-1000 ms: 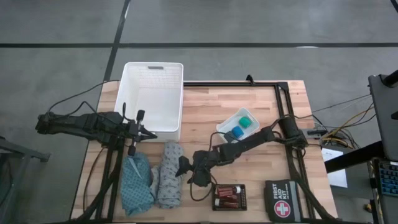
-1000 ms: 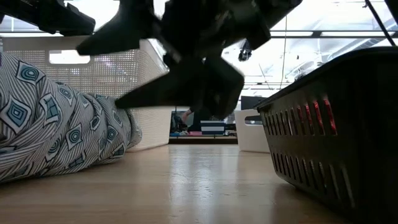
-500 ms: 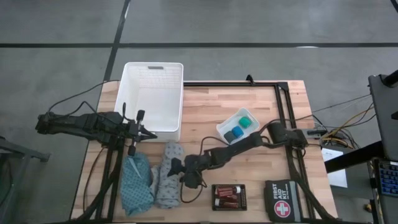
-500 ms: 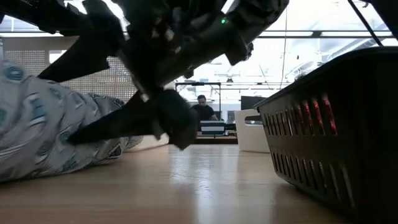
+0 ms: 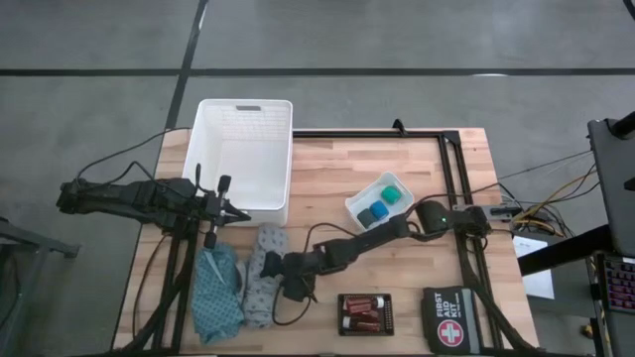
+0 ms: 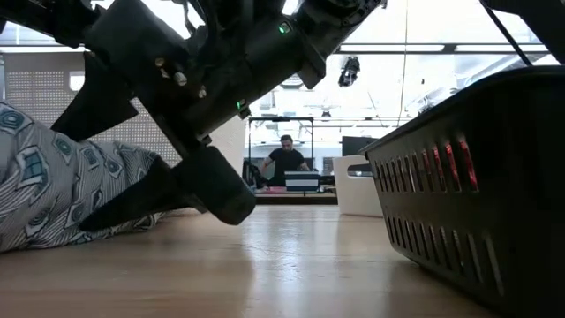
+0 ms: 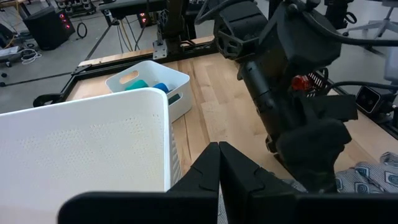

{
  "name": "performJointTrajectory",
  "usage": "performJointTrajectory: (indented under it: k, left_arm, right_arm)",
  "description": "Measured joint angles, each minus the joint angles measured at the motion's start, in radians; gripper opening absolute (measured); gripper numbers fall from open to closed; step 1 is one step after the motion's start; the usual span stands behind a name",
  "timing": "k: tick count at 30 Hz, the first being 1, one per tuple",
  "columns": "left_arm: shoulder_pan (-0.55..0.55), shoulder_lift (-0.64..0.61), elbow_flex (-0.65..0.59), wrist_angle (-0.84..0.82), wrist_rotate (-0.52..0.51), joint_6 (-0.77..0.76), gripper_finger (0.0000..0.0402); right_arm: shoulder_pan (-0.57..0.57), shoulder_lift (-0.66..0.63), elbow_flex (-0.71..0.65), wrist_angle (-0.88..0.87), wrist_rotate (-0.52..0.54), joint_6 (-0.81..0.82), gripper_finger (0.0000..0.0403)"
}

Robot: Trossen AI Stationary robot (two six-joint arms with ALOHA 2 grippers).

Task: Pick & place medical supplies in basket/bin
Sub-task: Put the gray patient gown into the large white bin

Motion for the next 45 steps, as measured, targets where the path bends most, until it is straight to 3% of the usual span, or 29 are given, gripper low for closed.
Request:
performJointTrajectory:
  k: [9, 29, 33, 45]
  left_arm:
    - [0.0, 0.0, 0.0, 0.0, 0.0, 0.0, 0.0006]
    - [0.0, 0.0, 0.0, 0.0, 0.0, 0.0, 0.0006]
    - [0.0, 0.0, 0.0, 0.0, 0.0, 0.0, 0.0006]
    - [0.0, 0.0, 0.0, 0.0, 0.0, 0.0, 0.0006]
  right_arm:
    - [-0.002, 0.002, 0.036, 0.009, 0.016, 0.096, 0.0368]
    - [-0.005, 0.011, 0.013, 0.024, 0.012, 0.074, 0.0365]
    - [-0.005, 0.022, 0.013, 0.031, 0.014, 0.07, 0.0331]
    - [-0.005, 0.037, 0.012, 0.078, 0.064, 0.093, 0.0177]
